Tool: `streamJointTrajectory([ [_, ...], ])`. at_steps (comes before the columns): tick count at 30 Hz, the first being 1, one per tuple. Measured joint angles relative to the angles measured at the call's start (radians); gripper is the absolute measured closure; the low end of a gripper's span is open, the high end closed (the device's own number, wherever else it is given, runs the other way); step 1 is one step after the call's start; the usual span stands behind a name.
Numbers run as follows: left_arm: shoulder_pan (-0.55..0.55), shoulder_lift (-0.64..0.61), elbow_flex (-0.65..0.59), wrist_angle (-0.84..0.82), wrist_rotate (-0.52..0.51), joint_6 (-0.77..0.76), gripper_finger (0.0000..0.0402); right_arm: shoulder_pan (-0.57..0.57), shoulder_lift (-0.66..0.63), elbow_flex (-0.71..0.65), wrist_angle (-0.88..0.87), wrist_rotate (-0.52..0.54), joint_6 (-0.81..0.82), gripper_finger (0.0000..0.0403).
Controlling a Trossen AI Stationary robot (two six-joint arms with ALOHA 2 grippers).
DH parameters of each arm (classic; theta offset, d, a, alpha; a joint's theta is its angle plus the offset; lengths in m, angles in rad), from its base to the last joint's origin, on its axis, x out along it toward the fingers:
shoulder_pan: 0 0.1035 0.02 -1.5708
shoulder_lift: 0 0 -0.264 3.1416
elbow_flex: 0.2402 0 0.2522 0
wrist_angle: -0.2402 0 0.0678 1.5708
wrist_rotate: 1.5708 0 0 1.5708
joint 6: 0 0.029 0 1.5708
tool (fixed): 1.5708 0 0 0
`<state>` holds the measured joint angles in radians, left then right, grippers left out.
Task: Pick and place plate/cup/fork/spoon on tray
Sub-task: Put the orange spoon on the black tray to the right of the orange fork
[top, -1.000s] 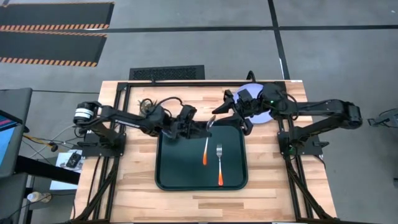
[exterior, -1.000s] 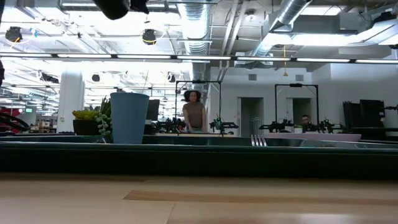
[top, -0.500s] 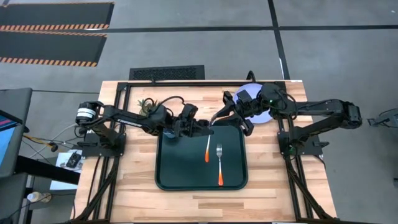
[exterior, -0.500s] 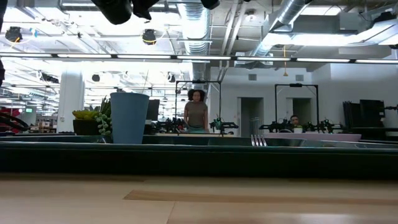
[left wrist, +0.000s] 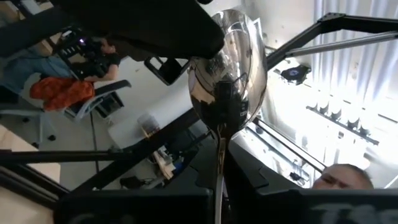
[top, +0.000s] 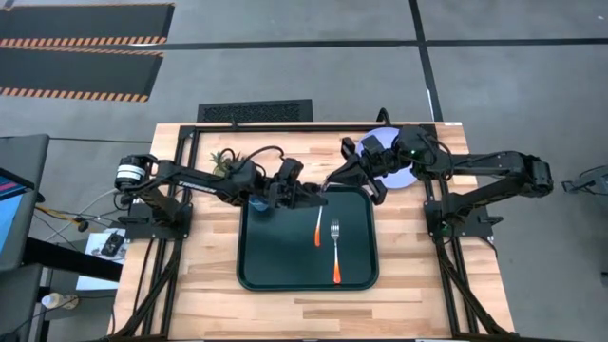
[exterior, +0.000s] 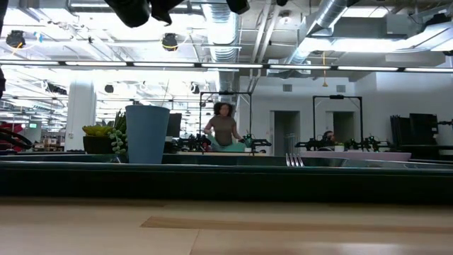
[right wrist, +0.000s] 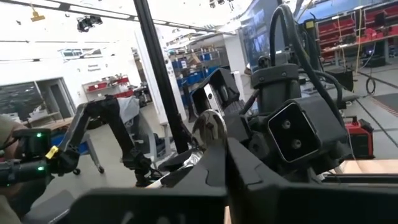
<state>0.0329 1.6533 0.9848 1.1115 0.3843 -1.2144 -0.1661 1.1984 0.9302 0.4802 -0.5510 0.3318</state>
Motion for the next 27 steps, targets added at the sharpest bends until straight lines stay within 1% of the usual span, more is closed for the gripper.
streamJointTrajectory([
  [3, 0.0, -0.001, 0.001, -0.029, -0.031, 0.003, 0.0396, 0.0, 0.0, 0.0, -0.009, 0.002, 0.018, 0.0399],
  [6, 0.002, -0.001, 0.001, -0.085, -0.054, 0.014, 0.0371, -0.003, -0.004, 0.0, -0.048, 0.009, 0.046, 0.04],
  [12, 0.005, 0.003, 0.0, -0.243, -0.104, 0.04, 0.0279, -0.014, -0.01, 0.0, -0.214, 0.045, 0.087, 0.0401],
  [14, 0.006, 0.003, -0.001, -0.287, -0.118, 0.052, 0.0253, -0.014, -0.011, 0.0, -0.261, 0.076, 0.103, 0.0401],
  [17, 0.016, 0.004, -0.002, -0.322, -0.151, 0.052, 0.0226, -0.013, -0.012, 0.002, -0.343, 0.144, 0.116, 0.0401],
  [20, 0.026, 0.003, -0.001, -0.341, -0.186, 0.053, 0.0215, -0.011, -0.013, 0.0, -0.44, 0.189, 0.127, 0.0402],
  [25, 0.043, 0.003, -0.001, -0.394, -0.225, 0.064, 0.0213, -0.005, -0.075, 0.001, -0.592, 0.268, 0.132, 0.0402],
  [27, 0.053, 0.003, -0.001, -0.434, -0.249, 0.067, 0.0212, -0.005, -0.093, 0.001, -0.617, 0.279, 0.132, 0.0402],
])
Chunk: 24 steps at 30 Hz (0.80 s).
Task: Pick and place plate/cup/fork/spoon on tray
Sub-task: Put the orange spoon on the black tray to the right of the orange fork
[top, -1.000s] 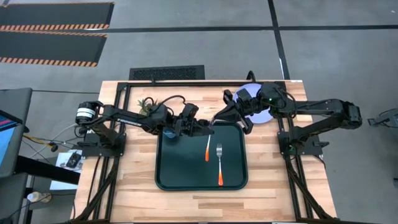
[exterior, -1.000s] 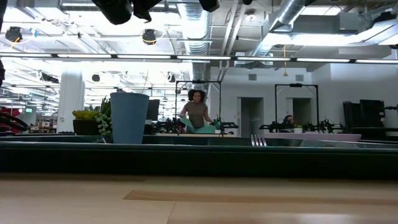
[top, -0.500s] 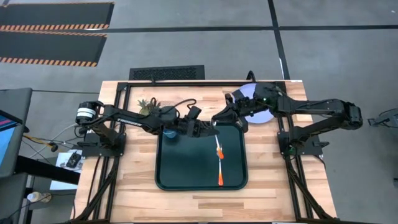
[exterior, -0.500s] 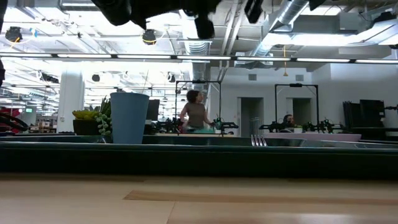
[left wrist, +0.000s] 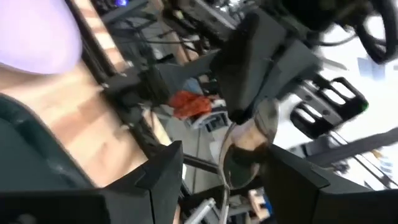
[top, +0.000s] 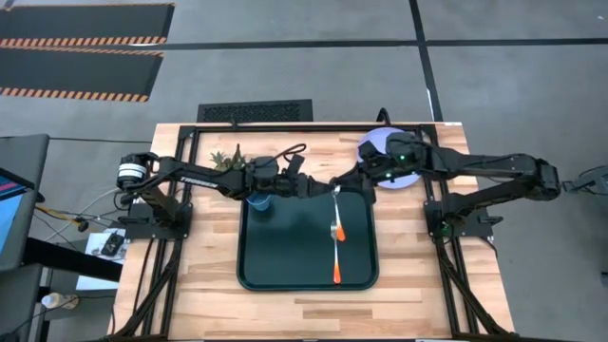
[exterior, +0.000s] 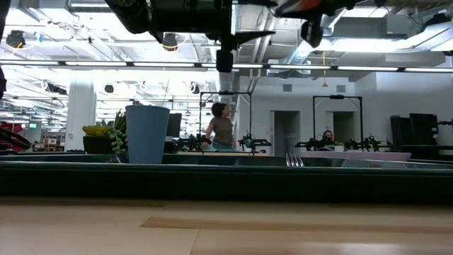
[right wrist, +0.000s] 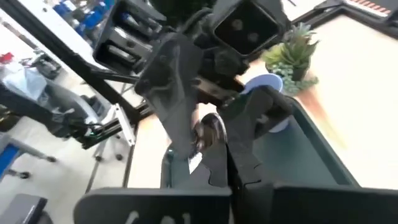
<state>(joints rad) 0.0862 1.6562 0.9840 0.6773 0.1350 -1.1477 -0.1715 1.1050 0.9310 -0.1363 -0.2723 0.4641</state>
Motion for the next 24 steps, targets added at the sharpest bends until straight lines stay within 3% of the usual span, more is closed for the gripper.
streamJointTrajectory([
  [10, 0.019, 0.0, 0.001, -0.041, -0.038, 0.026, 0.0232, -0.005, 0.008, 0.0, -0.063, 0.037, 0.0, 0.0402],
  [24, 0.017, -0.002, 0.001, -0.127, -0.07, 0.067, 0.0382, -0.007, 0.048, -0.001, -0.069, 0.048, 0.004, 0.0402],
])
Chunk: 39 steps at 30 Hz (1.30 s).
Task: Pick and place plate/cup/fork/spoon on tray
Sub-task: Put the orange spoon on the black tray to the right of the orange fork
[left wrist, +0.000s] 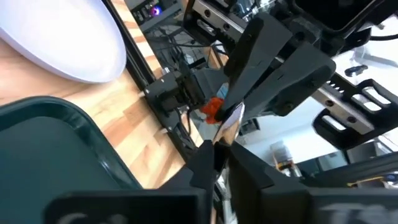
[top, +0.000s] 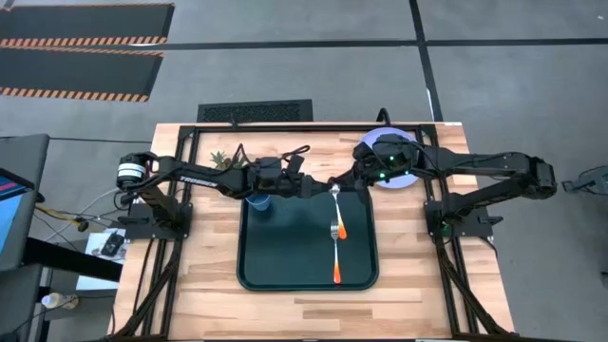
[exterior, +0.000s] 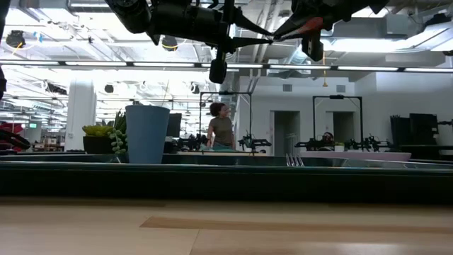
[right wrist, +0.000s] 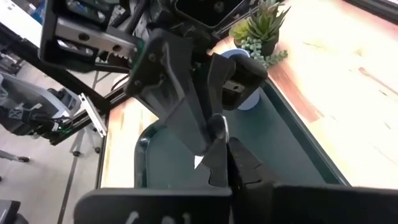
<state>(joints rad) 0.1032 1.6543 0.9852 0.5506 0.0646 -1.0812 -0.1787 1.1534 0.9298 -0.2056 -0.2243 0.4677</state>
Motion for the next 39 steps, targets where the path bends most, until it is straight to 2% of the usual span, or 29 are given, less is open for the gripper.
streamJointTrajectory([
  [2, 0.0, 0.0, 0.0, -0.004, -0.015, 0.006, 0.0394, 0.0, 0.0, 0.0, 0.001, 0.001, 0.001, 0.0397],
  [10, 0.0, 0.0, 0.001, -0.027, -0.017, 0.008, 0.0401, -0.013, -0.01, 0.0, -0.013, 0.007, -0.025, 0.0359],
  [17, 0.002, 0.002, -0.002, -0.153, -0.08, 0.015, 0.0401, -0.096, -0.163, 0.003, -0.144, 0.009, -0.061, 0.0322],
  [25, -0.018, 0.004, 0.0, -0.21, -0.169, 0.042, 0.0401, -0.138, -0.313, 0.002, -0.275, 0.05, -0.049, 0.0317],
  [29, -0.031, 0.065, 0.102, -0.282, -0.159, 0.093, 0.0401, -0.136, -0.346, 0.002, -0.296, 0.083, -0.027, 0.0317],
  [35, -0.051, 0.225, 0.358, -0.426, -0.152, 0.176, 0.0401, -0.135, -0.356, 0.001, -0.297, 0.094, 0.002, 0.0317],
  [39, -0.062, 0.328, 0.491, -0.437, -0.137, 0.223, 0.0401, -0.119, -0.356, 0.001, -0.318, 0.095, 0.01, 0.0317],
])
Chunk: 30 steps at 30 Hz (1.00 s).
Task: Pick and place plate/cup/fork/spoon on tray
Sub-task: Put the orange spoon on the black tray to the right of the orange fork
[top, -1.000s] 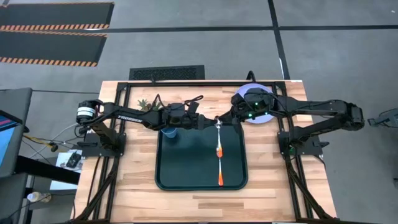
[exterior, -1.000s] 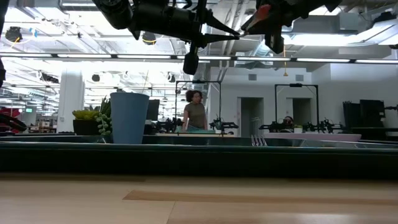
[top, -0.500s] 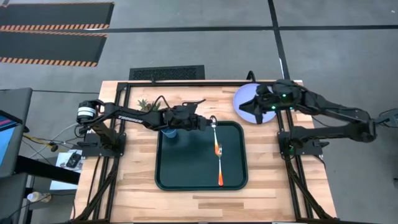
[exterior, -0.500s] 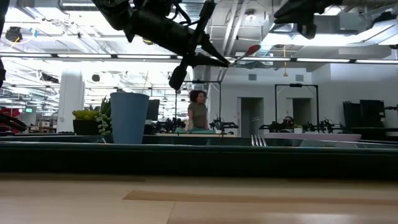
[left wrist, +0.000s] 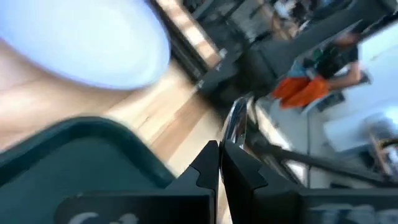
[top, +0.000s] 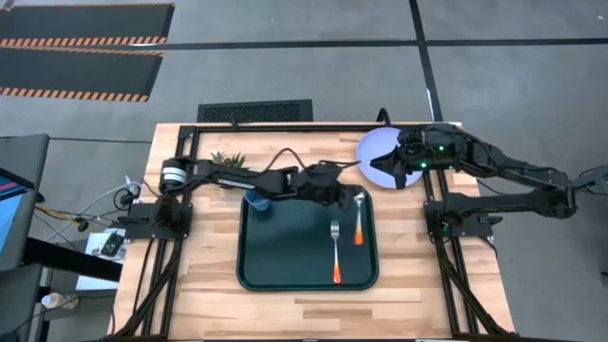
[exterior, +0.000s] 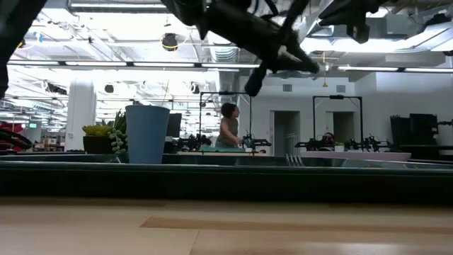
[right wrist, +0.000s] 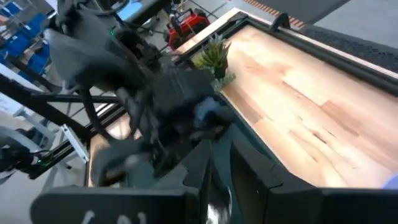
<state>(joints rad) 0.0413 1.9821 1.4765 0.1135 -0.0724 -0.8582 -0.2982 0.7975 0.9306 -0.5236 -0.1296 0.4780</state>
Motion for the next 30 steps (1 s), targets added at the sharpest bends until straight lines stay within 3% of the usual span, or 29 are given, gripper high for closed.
streamJointTrajectory([
  [9, -0.059, 0.152, 0.106, -0.08, 0.012, 0.028, 0.0401, 0.045, 0.0, 0.0, -0.023, 0.003, 0.012, 0.0317],
  [13, -0.09, 0.178, 0.106, -0.13, -0.046, 0.011, 0.0402, 0.061, 0.0, 0.0, -0.023, 0.004, 0.012, 0.0317],
  [30, -0.134, 0.214, 0.106, -0.241, -0.116, -0.251, 0.0402, 0.062, 0.0, 0.0, -0.027, 0.026, 0.012, 0.0317],
])
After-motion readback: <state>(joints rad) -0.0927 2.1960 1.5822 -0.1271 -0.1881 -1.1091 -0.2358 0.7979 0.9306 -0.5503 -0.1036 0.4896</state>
